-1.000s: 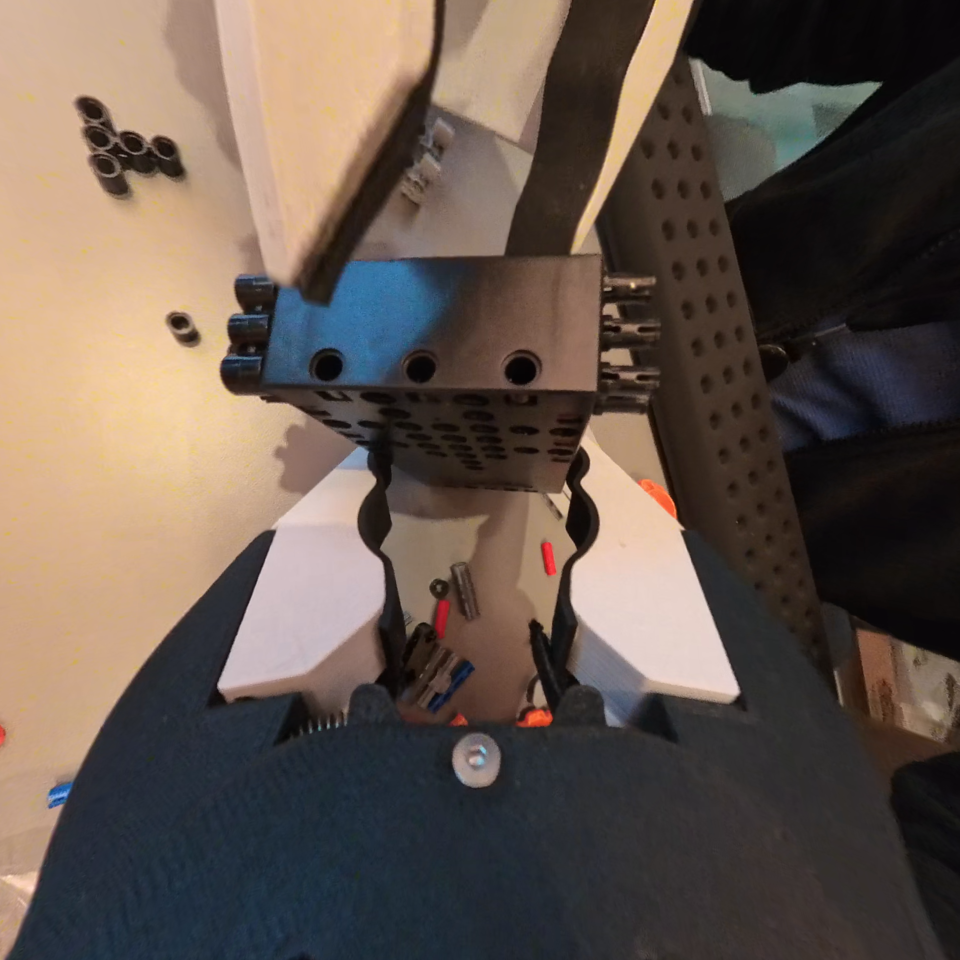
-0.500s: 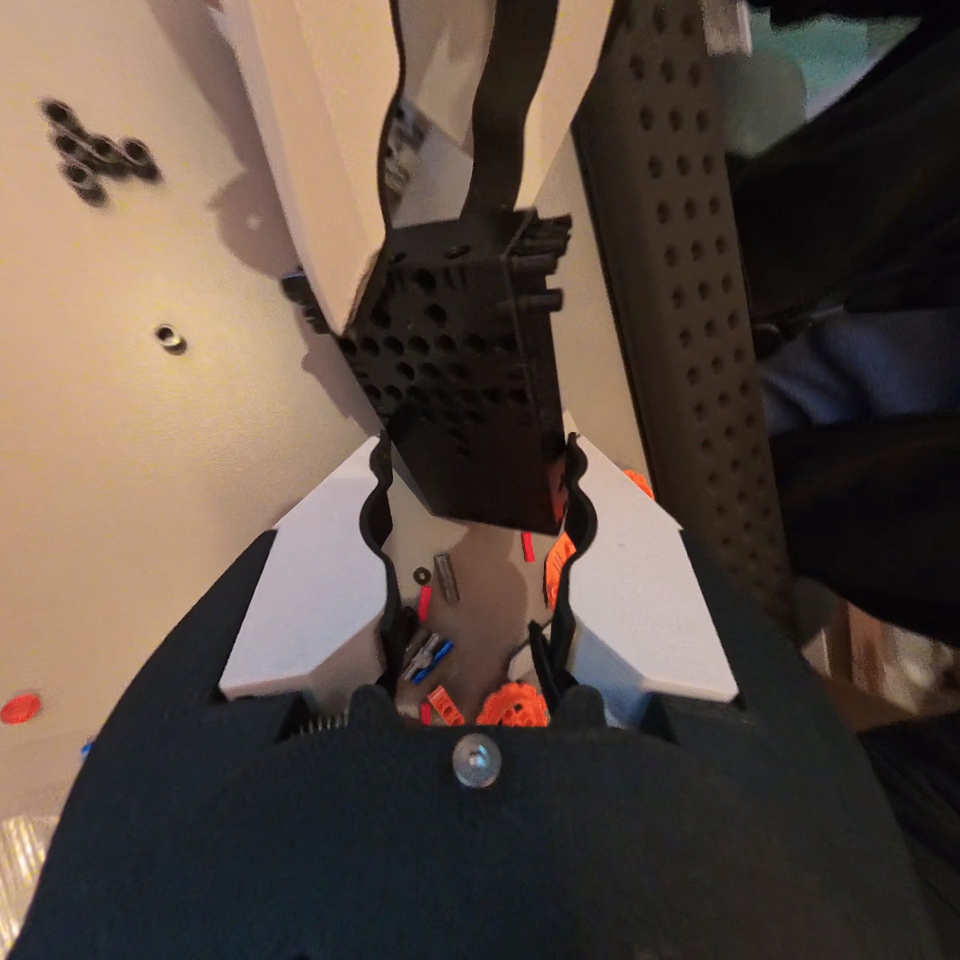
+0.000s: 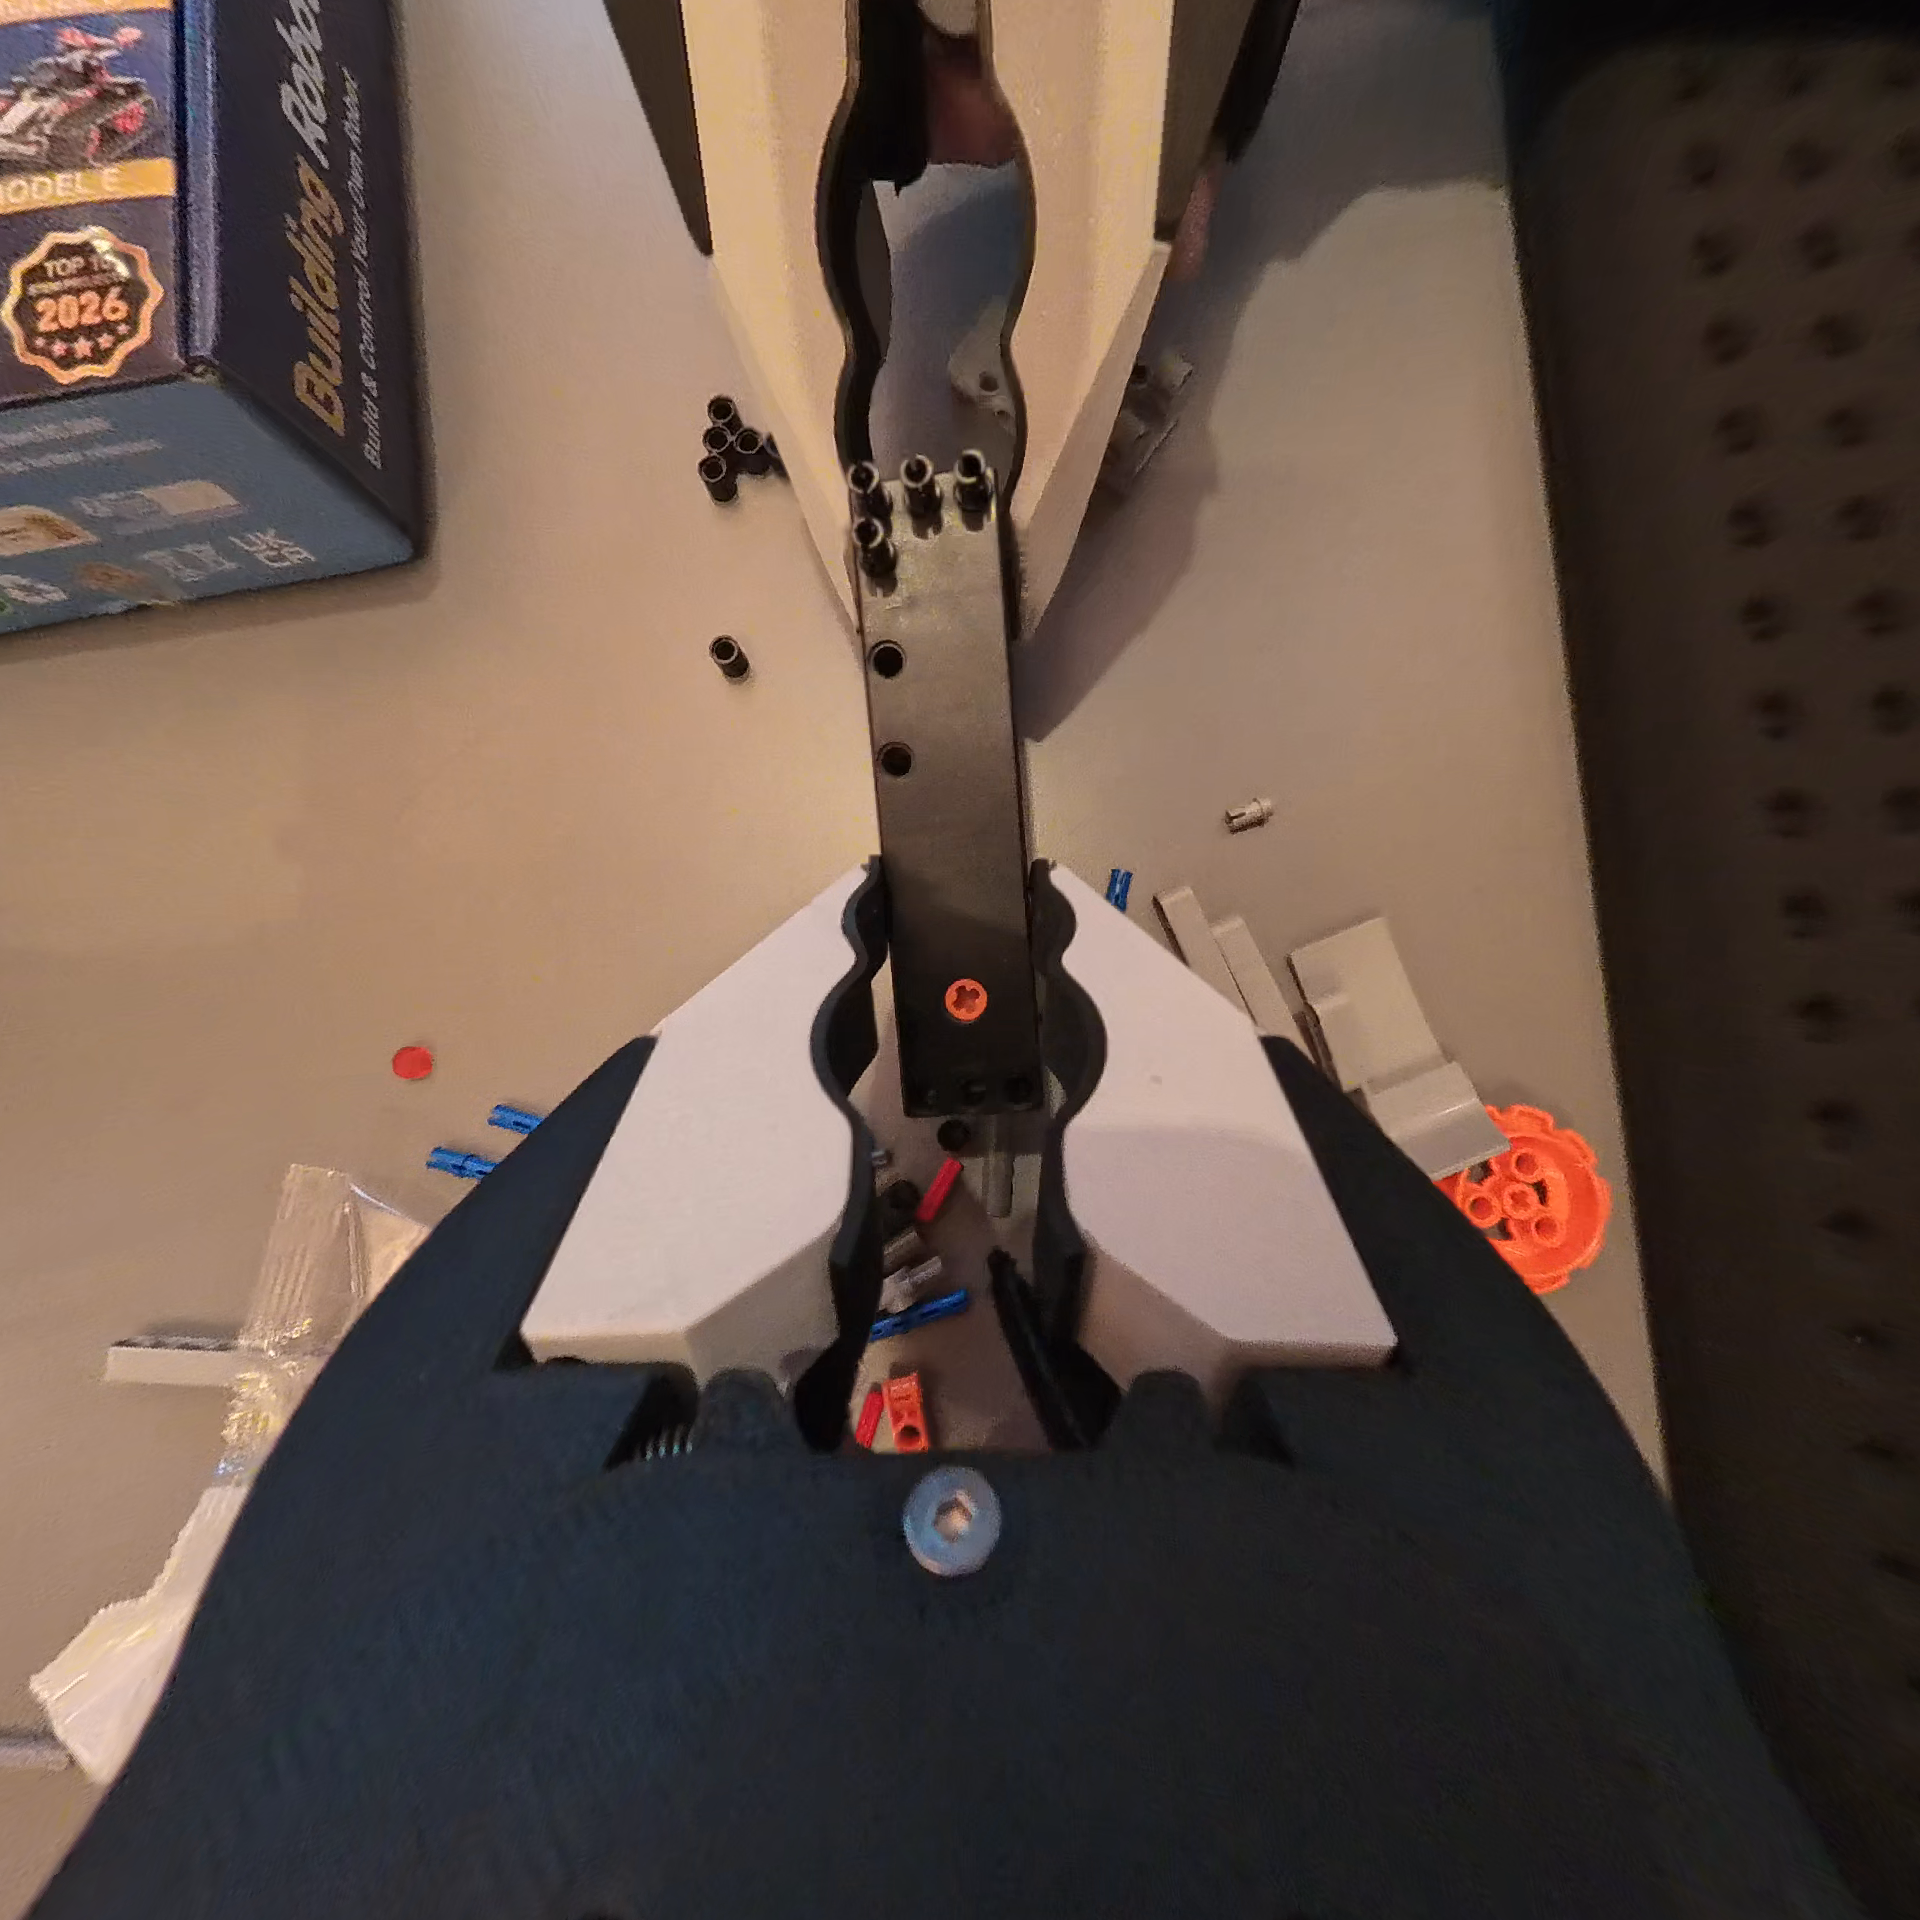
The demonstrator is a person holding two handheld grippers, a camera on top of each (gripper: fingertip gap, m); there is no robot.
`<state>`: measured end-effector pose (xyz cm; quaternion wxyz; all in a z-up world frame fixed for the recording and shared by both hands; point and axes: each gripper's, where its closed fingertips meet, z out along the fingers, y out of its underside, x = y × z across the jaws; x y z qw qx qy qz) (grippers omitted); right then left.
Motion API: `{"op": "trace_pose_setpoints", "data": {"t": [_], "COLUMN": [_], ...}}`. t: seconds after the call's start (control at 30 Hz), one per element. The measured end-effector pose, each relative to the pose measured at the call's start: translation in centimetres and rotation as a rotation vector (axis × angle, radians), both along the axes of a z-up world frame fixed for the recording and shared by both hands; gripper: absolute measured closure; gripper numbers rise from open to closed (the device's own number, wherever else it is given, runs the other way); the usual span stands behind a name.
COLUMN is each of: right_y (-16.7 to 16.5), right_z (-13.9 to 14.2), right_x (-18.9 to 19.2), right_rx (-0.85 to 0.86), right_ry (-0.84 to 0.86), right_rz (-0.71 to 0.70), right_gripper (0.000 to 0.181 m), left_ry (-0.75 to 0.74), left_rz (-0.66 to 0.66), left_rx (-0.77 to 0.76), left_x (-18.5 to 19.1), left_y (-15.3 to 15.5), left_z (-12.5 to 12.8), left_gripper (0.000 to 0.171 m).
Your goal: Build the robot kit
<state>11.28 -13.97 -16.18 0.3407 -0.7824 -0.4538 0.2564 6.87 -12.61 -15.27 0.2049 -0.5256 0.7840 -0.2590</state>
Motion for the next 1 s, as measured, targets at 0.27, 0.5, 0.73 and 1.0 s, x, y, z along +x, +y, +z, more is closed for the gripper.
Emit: {"op": "trace_pose_setpoints", "data": {"t": [0.27,0.5,0.73,1.0], "right_y": [1.5,1.3,1.6,2.4], "right_z": [-0.6,-2.6,-1.6,-3.0], "right_x": [7.4,7.8,6.8,6.4], "right_rx": [0.028,-0.044,0.01,0.022], "right_ry": [-0.15,-0.22,-0.182,-0.256], "right_rz": [-0.21,-0.215,-0.167,-0.096], "right_gripper": [0.145,0.154,0.154,0.173], "left_ry": [0.016,0.009,0.012,0.01], "left_rz": [0.012,0.012,0.007,0.008], "left_rx": [0.098,0.109,0.101,0.099], "left_x": [-0.3,-0.1,-0.2,-0.2], "left_y": [0.4,0.5,0.6,0.6], "left_z": [0.0,-0.1,-0.1,-0.1], "left_gripper": [0.147,0.147,0.146,0.147]}}
